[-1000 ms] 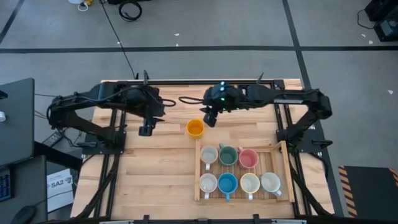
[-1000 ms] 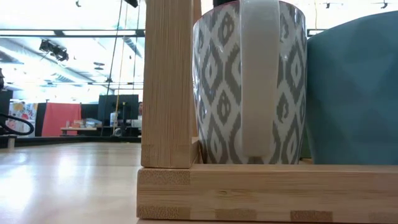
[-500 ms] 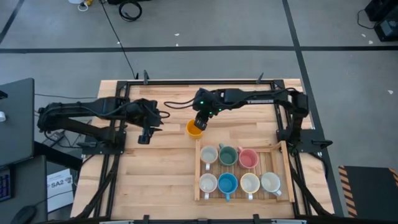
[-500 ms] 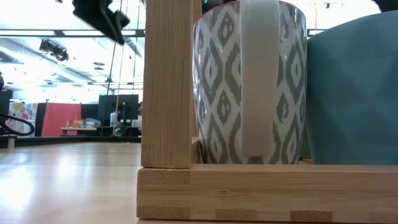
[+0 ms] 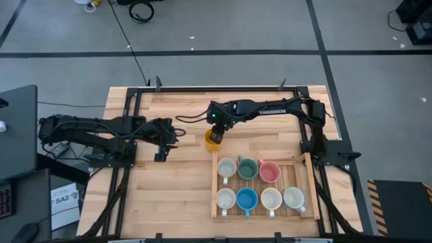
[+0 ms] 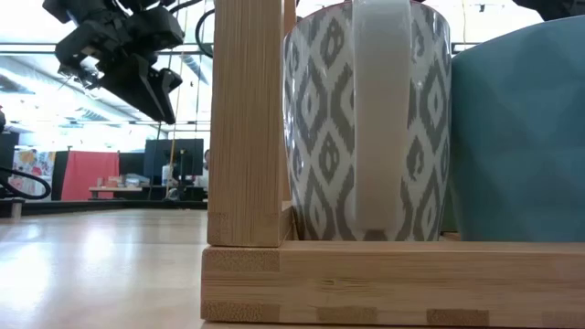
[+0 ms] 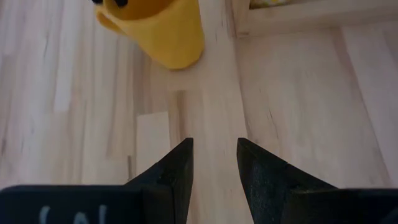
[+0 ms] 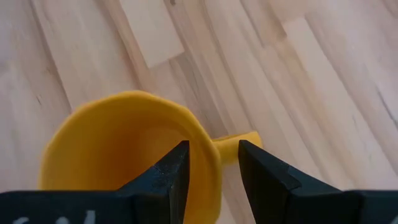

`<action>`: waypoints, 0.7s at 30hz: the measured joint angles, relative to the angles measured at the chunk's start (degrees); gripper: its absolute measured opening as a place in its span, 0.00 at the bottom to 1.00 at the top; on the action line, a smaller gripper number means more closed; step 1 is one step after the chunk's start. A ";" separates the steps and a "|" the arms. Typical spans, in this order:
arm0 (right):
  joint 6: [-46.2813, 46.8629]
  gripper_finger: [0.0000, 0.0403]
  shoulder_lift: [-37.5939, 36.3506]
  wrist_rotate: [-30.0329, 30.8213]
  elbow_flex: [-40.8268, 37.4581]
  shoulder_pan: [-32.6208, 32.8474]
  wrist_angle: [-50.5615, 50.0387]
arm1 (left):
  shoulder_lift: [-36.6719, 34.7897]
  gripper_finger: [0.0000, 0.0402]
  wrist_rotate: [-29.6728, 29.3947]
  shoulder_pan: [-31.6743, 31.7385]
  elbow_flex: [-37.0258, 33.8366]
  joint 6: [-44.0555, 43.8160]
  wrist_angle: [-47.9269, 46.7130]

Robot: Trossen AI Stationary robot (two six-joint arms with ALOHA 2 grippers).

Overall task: Place coffee mugs
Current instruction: Put the yellow mug on the shelf

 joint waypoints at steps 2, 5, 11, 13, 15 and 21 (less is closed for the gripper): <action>0.01 0.36 0.20 0.02 -0.08 0.00 0.14 | 0.04 0.32 0.00 0.00 -0.70 -0.51 0.49; 0.02 0.36 0.26 -0.04 -0.12 0.04 -0.58 | 0.02 0.32 0.02 0.00 -1.18 -1.29 1.57; 0.04 0.36 0.26 -0.09 -0.12 0.04 -1.26 | 0.02 0.32 0.02 0.00 -1.20 -1.15 2.67; 0.20 0.36 0.26 -0.23 -0.12 0.04 -1.27 | 0.02 0.32 0.02 0.00 -1.18 -1.16 2.73; 0.24 0.36 0.26 -0.26 -0.12 0.05 -1.29 | 0.02 0.32 0.02 0.00 -1.18 -1.13 2.73; 0.24 0.35 0.26 -0.36 -0.13 0.12 -1.31 | 0.02 0.32 0.02 0.00 -1.19 -1.11 2.73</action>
